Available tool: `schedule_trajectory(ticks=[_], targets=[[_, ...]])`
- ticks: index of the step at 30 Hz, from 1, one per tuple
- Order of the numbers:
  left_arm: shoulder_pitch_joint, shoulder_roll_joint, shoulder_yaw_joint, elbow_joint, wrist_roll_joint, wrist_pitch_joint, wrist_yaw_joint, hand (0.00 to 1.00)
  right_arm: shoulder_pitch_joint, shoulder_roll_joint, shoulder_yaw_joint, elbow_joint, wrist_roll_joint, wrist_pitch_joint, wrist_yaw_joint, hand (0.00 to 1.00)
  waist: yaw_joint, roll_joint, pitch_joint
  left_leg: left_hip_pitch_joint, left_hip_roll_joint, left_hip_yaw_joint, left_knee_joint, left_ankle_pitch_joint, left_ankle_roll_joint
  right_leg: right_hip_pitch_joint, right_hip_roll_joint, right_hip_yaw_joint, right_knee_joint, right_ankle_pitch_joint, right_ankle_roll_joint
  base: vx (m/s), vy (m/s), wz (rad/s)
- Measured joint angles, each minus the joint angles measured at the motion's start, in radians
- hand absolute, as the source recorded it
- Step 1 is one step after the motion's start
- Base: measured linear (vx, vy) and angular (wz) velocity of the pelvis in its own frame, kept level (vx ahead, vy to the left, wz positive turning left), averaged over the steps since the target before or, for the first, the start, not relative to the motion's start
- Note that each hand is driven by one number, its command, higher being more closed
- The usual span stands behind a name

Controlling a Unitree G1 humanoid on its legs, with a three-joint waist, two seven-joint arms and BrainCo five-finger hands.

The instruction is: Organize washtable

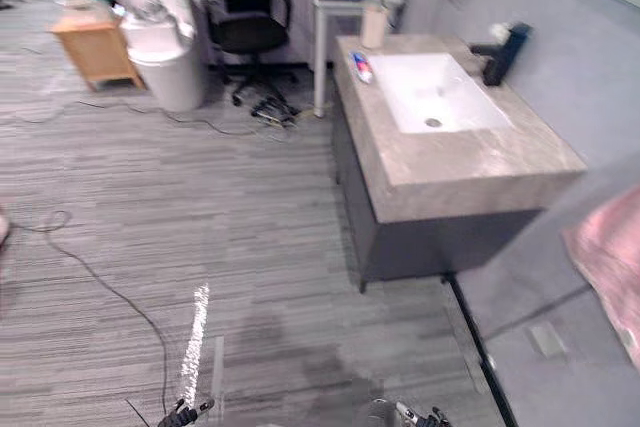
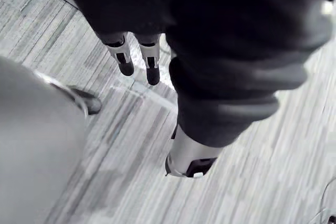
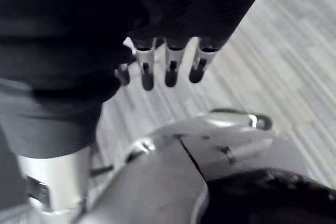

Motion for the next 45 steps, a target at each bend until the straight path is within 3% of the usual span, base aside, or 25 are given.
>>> schedule_trajectory(ticks=[1,4,7,9,12,14,16,17,20,22,23,24,27,30,32,33,34,36,38,39,40,41,43,44,45], targets=[[0.010,0.009,0.016,-0.007,0.008,0.000,0.002,0.00,-0.002,-0.009,0.009,-0.004,0.007,-0.002,0.007,0.00,0.006,0.004,0.000,0.021,0.017,-0.016,0.003,-0.023,0.014,-0.047,0.042,0.049,0.070,-0.099,0.072,0.13,0.110,0.29],[0.031,0.009,0.041,0.003,0.015,0.008,0.012,0.00,-0.007,-0.006,0.019,-0.011,0.043,-0.003,0.020,0.00,0.000,0.004,0.007,0.039,0.042,-0.036,-0.011,-0.042,0.024,-0.156,0.166,0.021,0.040,-0.222,0.079,0.19,0.054,0.28],[0.025,0.002,0.037,0.005,0.033,0.023,0.013,0.00,-0.016,-0.015,0.019,-0.022,0.047,-0.006,0.020,0.00,-0.021,0.028,0.049,0.094,0.061,-0.061,-0.043,-0.062,0.030,-0.206,0.257,-0.007,-0.192,-0.190,0.089,0.34,-0.015,0.38],[0.024,0.001,0.038,0.004,0.068,0.030,0.012,0.00,-0.011,-0.012,0.017,-0.036,0.051,-0.004,0.019,0.00,-0.029,0.031,0.056,0.142,0.061,-0.069,-0.052,-0.098,0.005,-0.212,0.296,-0.040,-0.502,-0.068,0.124,0.50,-0.124,0.39],[0.023,-0.025,0.075,0.018,0.111,0.039,0.006,0.00,0.034,0.002,-0.009,-0.104,0.064,0.000,0.019,0.00,-0.043,0.043,0.055,0.243,0.054,-0.084,-0.074,-0.163,-0.013,-0.211,0.284,-0.051,-0.508,-0.018,0.111,0.56,-0.185,0.45],[0.016,-0.059,0.077,0.021,0.129,0.036,-0.007,0.00,0.034,-0.007,-0.037,-0.128,0.061,-0.001,0.017,0.00,-0.043,0.095,0.051,0.254,0.073,-0.043,-0.062,-0.130,-0.039,-0.257,0.274,-0.062,-0.371,-0.024,0.091,0.55,-0.160,0.04],[0.015,-0.080,0.075,0.025,0.150,0.043,-0.009,0.00,0.033,-0.015,-0.060,-0.137,0.062,0.000,0.019,0.00,-0.057,0.133,0.042,0.261,0.102,-0.039,-0.024,-0.061,-0.064,-0.264,0.292,-0.074,-0.283,-0.093,0.017,0.70,-0.305,-0.05],[0.016,-0.082,0.075,0.025,0.150,0.043,-0.009,0.00,0.032,-0.015,-0.062,-0.135,0.063,0.001,0.019,0.00,-0.062,0.135,0.040,0.258,0.109,-0.044,-0.005,-0.038,-0.078,-0.258,0.298,-0.075,-0.273,-0.111,0.018,0.78,-0.295,-0.13],[0.012,-0.080,0.054,0.021,0.150,0.043,-0.016,0.00,0.016,-0.017,-0.071,-0.103,0.070,0.002,0.015,0.00,-0.078,0.147,0.019,0.199,0.141,-0.113,0.166,0.088,-0.232,-0.198,0.321,-0.084,-0.275,-0.162,-0.011,0.66,-0.149,-0.08],[-0.012,-0.068,0.039,0.019,0.148,0.044,-0.025,0.00,0.002,-0.022,-0.066,-0.087,0.068,0.010,0.010,0.00,-0.090,0.135,0.019,0.089,0.119,-0.152,0.413,0.280,-0.234,-0.114,0.322,-0.070,-0.328,-0.193,-0.001,0.56,-0.061,-0.03],[-0.015,-0.065,0.027,0.014,0.142,0.040,-0.021,0.00,0.001,-0.025,-0.064,-0.088,0.064,0.011,0.001,0.00,-0.085,0.132,0.024,0.013,0.125,-0.137,0.577,0.304,-0.241,-0.062,0.330,-0.057,-0.382,-0.200,-0.008,0.51,0.001,-0.24],[-0.014,-0.077,0.040,-0.015,0.135,0.035,-0.025,0.00,0.006,-0.029,-0.079,-0.056,0.068,0.035,-0.023,0.00,-0.065,0.134,0.029,-0.084,0.167,-0.064,0.803,0.198,-0.228,0.014,0.356,-0.032,-0.446,-0.203,-0.012,0.45,0.047,-0.56],[-0.009,-0.076,0.100,-0.070,0.021,0.034,-0.003,0.00,0.036,-0.026,-0.077,-0.002,0.068,0.060,-0.059,0.00,-0.008,0.087,0.044,-0.209,0.231,0.114,0.961,-0.014,-0.032,0.192,0.365,0.086,-0.531,-0.214,-0.003,0.41,0.097,-1.03],[0.000,-0.057,0.103,-0.087,-0.063,0.015,0.000,0.00,0.044,-0.033,-0.077,-0.002,0.066,0.041,-0.069,0.00,0.006,0.064,0.051,-0.360,0.240,0.085,0.754,-0.075,-0.028,0.208,0.328,0.233,-0.507,-0.257,0.070,0.34,0.349,-1.66],[0.020,-0.046,0.094,-0.085,-0.098,0.013,0.016,0.00,0.065,-0.048,-0.061,-0.013,0.047,0.023,-0.059,0.00,0.006,0.064,0.048,-0.372,0.230,-0.082,0.386,-0.072,-0.023,0.187,0.305,0.369,-0.442,-0.324,0.160,0.31,0.629,-1.92],[0.047,-0.066,0.094,-0.071,-0.118,0.010,0.021,0.00,0.067,-0.062,-0.049,-0.016,0.030,0.013,-0.050,0.00,0.012,0.094,0.038,-0.363,0.215,-0.137,0.340,0.005,-0.119,0.167,0.305,0.464,-0.424,-0.348,0.188,0.32,0.622,-1.85],[0.056,-0.056,0.093,-0.060,-0.127,0.004,0.022,0.00,0.061,-0.051,-0.033,-0.012,0.024,0.013,-0.049,0.00,0.008,0.081,0.020,-0.365,0.201,-0.130,0.353,0.003,-0.121,0.144,0.308,0.492,-0.369,-0.360,0.198,0.37,0.511,-1.56],[0.061,-0.027,0.101,-0.062,-0.141,-0.016,0.019,0.00,0.067,0.004,-0.020,-0.001,0.023,0.010,-0.044,0.00,-0.014,0.009,-0.001,-0.371,0.149,-0.135,0.438,-0.021,-0.119,0.065,0.380,0.533,-0.161,-0.379,0.161,0.40,0.336,-0.96],[0.064,0.002,0.102,-0.084,-0.146,-0.015,0.017,0.00,0.039,0.013,-0.020,0.013,0.023,0.007,-0.046,0.00,0.007,-0.045,0.000,-0.482,0.065,-0.265,0.657,-0.049,-0.102,0.050,0.334,0.603,-0.191,-0.387,0.128,0.24,0.242,-1.60],[0.073,-0.019,0.096,-0.086,-0.135,-0.010,0.018,0.00,-0.013,-0.010,-0.027,0.028,0.024,0.001,-0.046,0.00,0.035,-0.010,-0.011,-0.464,0.072,-0.363,0.539,-0.111,-0.108,0.053,0.350,0.673,-0.266,-0.379,0.141,0.17,0.444,-2.55],[0.088,-0.032,0.084,-0.073,-0.130,-0.002,0.019,0.00,-0.038,-0.015,-0.025,0.027,0.025,-0.002,-0.045,0.00,0.052,0.005,0.000,-0.441,0.084,-0.317,0.548,-0.181,-0.143,0.050,0.338,0.706,-0.291,-0.393,0.165,0.12,0.555,-2.18],[0.089,-0.028,0.080,-0.070,-0.122,0.001,0.020,0.00,-0.042,-0.009,-0.023,0.029,0.025,-0.002,-0.044,0.00,0.058,-0.006,-0.003,-0.439,0.083,-0.293,0.555,-0.187,-0.132,0.046,0.327,0.719,-0.295,-0.393,0.166,0.05,0.411,-1.67],[0.084,0.021,0.004,-0.050,-0.032,0.000,0.020,0.00,-0.035,0.013,-0.036,0.015,0.026,-0.003,-0.042,0.00,0.010,-0.018,-0.014,-0.382,0.045,-0.191,0.550,-0.234,-0.075,-0.004,0.273,0.713,-0.210,-0.294,0.166,0.04,0.309,-1.00],[0.082,0.031,-0.022,-0.047,-0.010,0.000,0.021,0.00,-0.030,0.015,-0.044,0.015,0.029,-0.001,-0.044,0.00,0.005,-0.015,-0.016,-0.366,0.039,-0.170,0.538,-0.235,-0.073,-0.024,0.271,0.711,-0.177,-0.265,0.142,0.06,0.360,-0.65],[0.072,0.043,-0.062,-0.034,0.037,0.003,0.021,0.00,-0.021,0.022,-0.063,0.011,0.058,0.001,-0.044,0.00,0.001,-0.006,-0.018,-0.332,0.028,-0.127,0.498,-0.227,-0.056,-0.077,0.264,0.682,-0.114,-0.194,0.068,0.06,0.379,-0.86]])
